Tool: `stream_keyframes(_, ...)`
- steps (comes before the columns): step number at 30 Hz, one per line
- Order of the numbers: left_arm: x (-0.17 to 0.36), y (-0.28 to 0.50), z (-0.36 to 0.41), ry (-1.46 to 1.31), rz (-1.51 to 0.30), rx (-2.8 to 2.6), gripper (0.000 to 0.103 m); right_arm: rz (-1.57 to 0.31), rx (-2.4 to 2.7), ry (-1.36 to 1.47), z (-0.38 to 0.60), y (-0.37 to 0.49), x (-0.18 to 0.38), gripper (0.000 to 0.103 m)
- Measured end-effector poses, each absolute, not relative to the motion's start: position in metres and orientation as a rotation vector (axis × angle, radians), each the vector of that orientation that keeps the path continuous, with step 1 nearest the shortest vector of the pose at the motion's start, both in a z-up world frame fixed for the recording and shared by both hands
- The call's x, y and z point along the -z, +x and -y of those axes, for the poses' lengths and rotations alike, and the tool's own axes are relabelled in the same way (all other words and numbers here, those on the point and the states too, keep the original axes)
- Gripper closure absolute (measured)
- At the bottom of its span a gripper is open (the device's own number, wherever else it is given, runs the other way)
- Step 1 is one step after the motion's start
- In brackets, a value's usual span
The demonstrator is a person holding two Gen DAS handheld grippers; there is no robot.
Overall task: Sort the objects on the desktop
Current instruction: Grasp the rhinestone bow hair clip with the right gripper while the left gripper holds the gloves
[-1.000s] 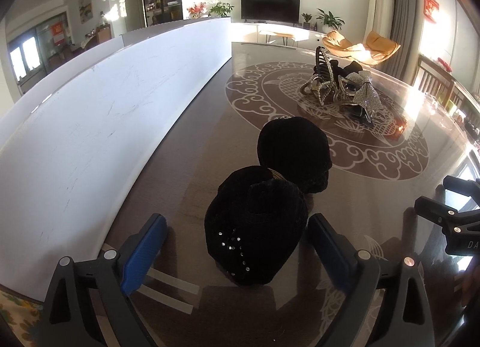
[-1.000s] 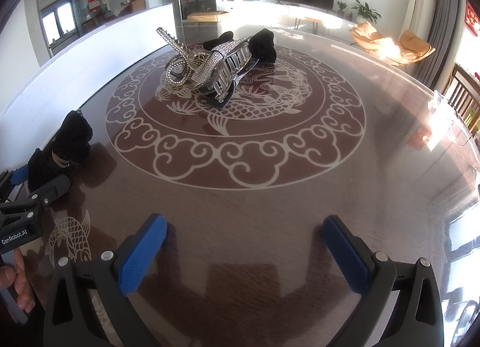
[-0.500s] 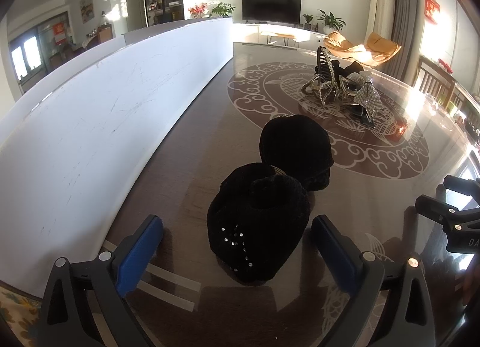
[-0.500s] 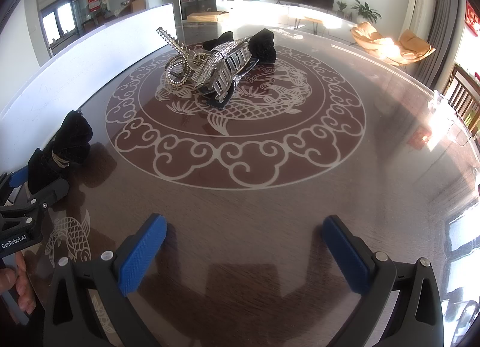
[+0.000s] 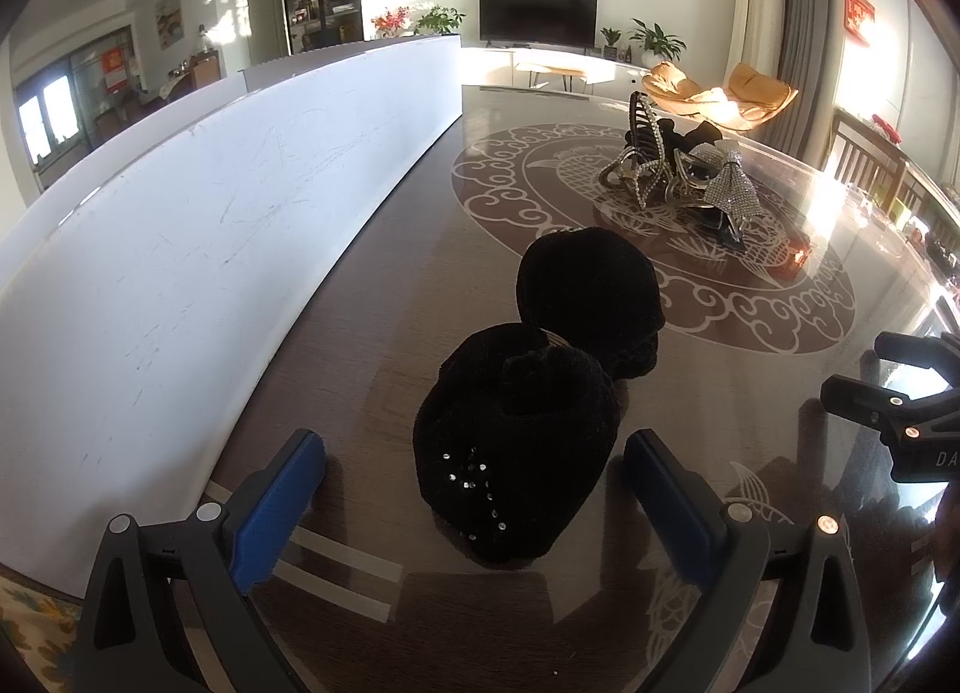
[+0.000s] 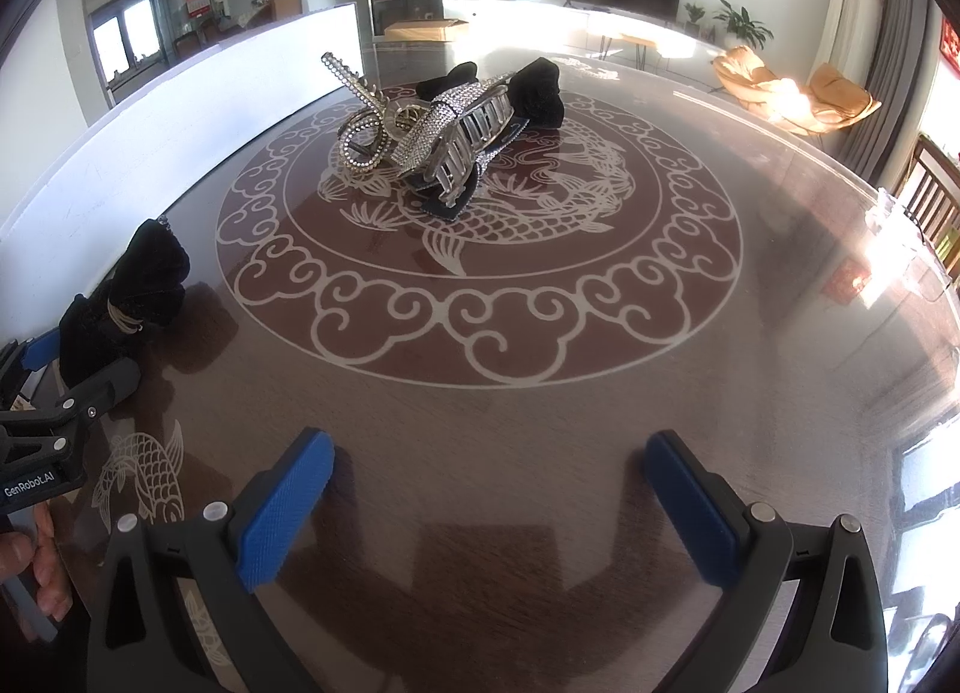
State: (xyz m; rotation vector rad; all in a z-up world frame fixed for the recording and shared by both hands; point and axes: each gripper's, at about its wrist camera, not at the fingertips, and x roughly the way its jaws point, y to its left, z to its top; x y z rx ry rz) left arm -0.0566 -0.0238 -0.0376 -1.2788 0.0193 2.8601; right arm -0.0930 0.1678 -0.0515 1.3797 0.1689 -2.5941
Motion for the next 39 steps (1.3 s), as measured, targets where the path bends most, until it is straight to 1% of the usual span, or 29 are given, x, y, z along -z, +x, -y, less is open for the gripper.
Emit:
stream_keyframes(2,0.038,-0.056,0.024,-1.278,-0.018,-2.861,0.001,-0.135,2.598,1.375,-0.169,-0.111,0.042,0.0)
stream_keyframes(5,0.038,-0.056,0.024,-1.278,-0.018,-2.861,0.001,-0.004,2.607,1.323,-0.169,-0.146,0.022,0.0)
stream_keyframes(7,0.038,-0.056,0.024,-1.278,-0.019,-2.861,0.001,0.06,2.588,1.339,-0.163,-0.173,0.016,0.0)
stream_keyframes(12,0.038,-0.055,0.024,-1.272,-0.022,-2.856,0.001,0.111,2.601,1.399,-0.15,-0.229,0.021,0.001)
stream_keyframes(13,0.039,-0.054,0.025,-1.27,-0.024,-2.855,0.001,0.117,2.586,1.416,-0.149,-0.237,0.024,0.006)
stream_keyframes(15,0.039,-0.054,0.025,-1.269,-0.026,-2.853,0.0,0.154,2.533,1.435,-0.149,-0.246,0.029,0.026)
stream_keyframes(16,0.04,-0.054,0.025,-1.27,-0.026,-2.852,0.0,0.16,2.524,1.432,-0.15,-0.246,0.03,0.038)
stream_keyframes(17,0.039,-0.054,0.025,-1.27,-0.026,-2.851,0.0,0.149,2.531,1.415,-0.15,-0.245,0.028,0.042)
stream_keyframes(20,0.04,-0.054,0.025,-1.272,-0.025,-2.85,0.0,0.082,2.519,1.389,-0.148,-0.232,0.025,0.045)
stream_keyframes(28,0.039,-0.055,0.024,-1.273,-0.025,-2.85,0.0,-0.02,2.382,1.363,-0.158,-0.147,0.018,0.045)
stream_keyframes(33,0.039,-0.056,0.024,-1.274,-0.024,-2.851,0.0,-0.077,2.44,1.338,-0.178,-0.098,0.016,0.043)
stream_keyframes(34,0.039,-0.055,0.024,-1.274,-0.025,-2.851,0.0,-0.061,2.45,1.348,-0.183,-0.092,0.017,0.034)
stream_keyframes(35,0.039,-0.056,0.024,-1.273,-0.025,-2.851,0.0,-0.028,2.456,1.355,-0.188,-0.087,0.018,0.019)
stream_keyframes(36,0.039,-0.056,0.024,-1.273,-0.025,-2.85,0.0,0.007,2.465,1.355,-0.192,-0.082,0.019,0.013)
stream_keyframes(37,0.039,-0.056,0.024,-1.273,-0.025,-2.85,0.0,0.034,2.481,1.35,-0.196,-0.079,0.02,0.007)
stream_keyframes(39,0.039,-0.056,0.024,-1.273,-0.025,-2.85,0.0,0.056,2.494,1.355,-0.2,-0.074,0.024,0.007)
